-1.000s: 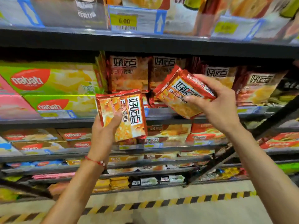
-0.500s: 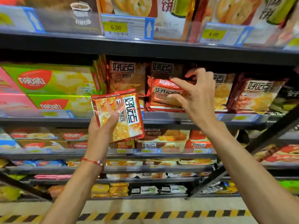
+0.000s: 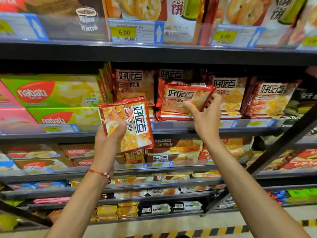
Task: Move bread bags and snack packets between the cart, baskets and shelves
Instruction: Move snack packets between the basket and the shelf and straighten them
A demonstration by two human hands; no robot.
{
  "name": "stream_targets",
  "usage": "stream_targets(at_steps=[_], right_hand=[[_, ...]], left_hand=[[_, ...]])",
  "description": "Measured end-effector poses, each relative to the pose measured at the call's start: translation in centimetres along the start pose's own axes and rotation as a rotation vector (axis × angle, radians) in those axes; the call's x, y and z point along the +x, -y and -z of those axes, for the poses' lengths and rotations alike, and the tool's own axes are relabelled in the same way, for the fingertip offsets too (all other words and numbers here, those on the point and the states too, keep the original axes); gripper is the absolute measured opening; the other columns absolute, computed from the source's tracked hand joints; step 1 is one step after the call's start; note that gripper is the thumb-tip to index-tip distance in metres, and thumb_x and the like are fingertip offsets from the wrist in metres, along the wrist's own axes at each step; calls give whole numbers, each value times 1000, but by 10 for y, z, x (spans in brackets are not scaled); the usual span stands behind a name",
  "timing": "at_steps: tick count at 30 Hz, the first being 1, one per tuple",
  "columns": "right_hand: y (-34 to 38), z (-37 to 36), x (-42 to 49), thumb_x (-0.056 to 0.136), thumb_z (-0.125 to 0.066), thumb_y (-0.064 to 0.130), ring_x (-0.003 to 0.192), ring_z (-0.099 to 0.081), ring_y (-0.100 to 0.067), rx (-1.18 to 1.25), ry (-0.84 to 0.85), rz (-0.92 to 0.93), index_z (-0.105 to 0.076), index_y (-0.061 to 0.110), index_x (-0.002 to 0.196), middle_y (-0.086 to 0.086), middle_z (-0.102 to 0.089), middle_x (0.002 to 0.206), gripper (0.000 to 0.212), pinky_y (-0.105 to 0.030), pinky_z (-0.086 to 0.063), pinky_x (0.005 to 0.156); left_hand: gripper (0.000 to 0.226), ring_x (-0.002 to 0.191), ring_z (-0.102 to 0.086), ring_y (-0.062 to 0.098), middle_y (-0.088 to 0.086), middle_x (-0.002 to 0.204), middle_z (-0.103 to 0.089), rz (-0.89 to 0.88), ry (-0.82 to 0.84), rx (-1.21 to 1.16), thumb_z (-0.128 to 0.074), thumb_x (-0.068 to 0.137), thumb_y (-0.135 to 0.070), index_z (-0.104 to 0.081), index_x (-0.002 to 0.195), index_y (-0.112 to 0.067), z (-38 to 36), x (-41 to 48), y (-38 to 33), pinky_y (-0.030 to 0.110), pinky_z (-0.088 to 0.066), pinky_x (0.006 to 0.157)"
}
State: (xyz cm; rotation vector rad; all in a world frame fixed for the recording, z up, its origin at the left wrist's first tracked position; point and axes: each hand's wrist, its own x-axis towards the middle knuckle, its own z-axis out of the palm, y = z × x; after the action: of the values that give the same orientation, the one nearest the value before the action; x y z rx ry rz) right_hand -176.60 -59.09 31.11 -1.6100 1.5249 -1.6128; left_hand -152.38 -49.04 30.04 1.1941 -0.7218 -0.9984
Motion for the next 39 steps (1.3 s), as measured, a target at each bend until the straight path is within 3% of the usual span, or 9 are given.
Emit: stream_targets(at_steps=[3, 8, 12, 18, 22, 25, 32, 37, 39], right_hand=[[-4, -1, 0, 94, -78, 27, 108, -66, -20, -11, 39, -3, -44, 20, 117, 0, -64, 113, 42, -45, -57, 98], [1, -3, 13, 100, -71, 24, 103, -64, -26, -116, 33, -38, -51, 17, 107, -2, -67, 105, 22, -44, -54, 90], [5, -11, 15, 101, -68, 20, 105, -60, -28, -175, -3, -63, -52, 13, 116, -5, -64, 106, 22, -47, -54, 90], [6, -20, -4, 97, -74, 24, 111, -40, -13, -321, 15, 44, -46, 3, 129, -6, -42, 130, 47, -17, -31, 92], [2, -24, -2, 98, -73, 29, 117, -51, -30, -435, -7, 70, -50, 2, 119, -15, -41, 133, 41, -26, -38, 88], [4, -24, -1, 96, -74, 33, 118, -52, -28, -453, -59, 80, -49, 6, 124, -10, -48, 127, 46, -32, -44, 84], [1, -26, -7, 101, -66, 35, 118, -49, -29, -558, -50, 123, -51, 7, 120, -10, -50, 126, 37, -32, -41, 78], [-1, -19, -7, 100, -69, 28, 125, -47, -30, -523, 11, 125, -51, 5, 124, -12, -48, 134, 38, -40, -50, 92], [0, -17, -11, 101, -69, 23, 133, -45, -27, -466, 35, 121, -50, 6, 132, -12, -44, 142, 41, -34, -46, 105]], left_hand=[[41, 113, -71, 20, -2, 120, -75, -3, 9, 1, -72, 94, -28, -61, 132, -21, -1, 2, 1, 48, -52, 106], [34, 109, -72, 14, -5, 116, -76, -11, 26, 0, -71, 95, -26, -62, 128, -23, -5, 1, -1, 38, -55, 99], [32, 109, -72, 12, -7, 116, -76, -18, 25, 5, -70, 95, -27, -62, 126, -25, -6, 0, -1, 34, -54, 96], [35, 112, -71, 14, -7, 118, -76, -17, 29, 13, -71, 94, -30, -63, 128, -27, -3, 0, 0, 39, -53, 102], [32, 110, -72, 15, -7, 116, -76, -13, 25, 8, -71, 94, -29, -64, 125, -27, -2, 0, 1, 40, -54, 100], [30, 109, -73, 15, -8, 114, -77, -9, 28, -6, -70, 95, -27, -64, 125, -27, -2, 0, 0, 34, -57, 91], [43, 112, -72, 17, -3, 119, -76, 24, 22, -22, -73, 93, -29, -62, 133, -21, -1, 1, 4, 45, -53, 104], [45, 113, -71, 16, -4, 120, -75, 21, 41, -23, -72, 93, -31, -61, 135, -21, -1, 1, 5, 44, -52, 105], [46, 114, -70, 15, -5, 121, -75, 19, 39, -29, -73, 93, -32, -60, 136, -22, -1, 1, 5, 42, -51, 106]])
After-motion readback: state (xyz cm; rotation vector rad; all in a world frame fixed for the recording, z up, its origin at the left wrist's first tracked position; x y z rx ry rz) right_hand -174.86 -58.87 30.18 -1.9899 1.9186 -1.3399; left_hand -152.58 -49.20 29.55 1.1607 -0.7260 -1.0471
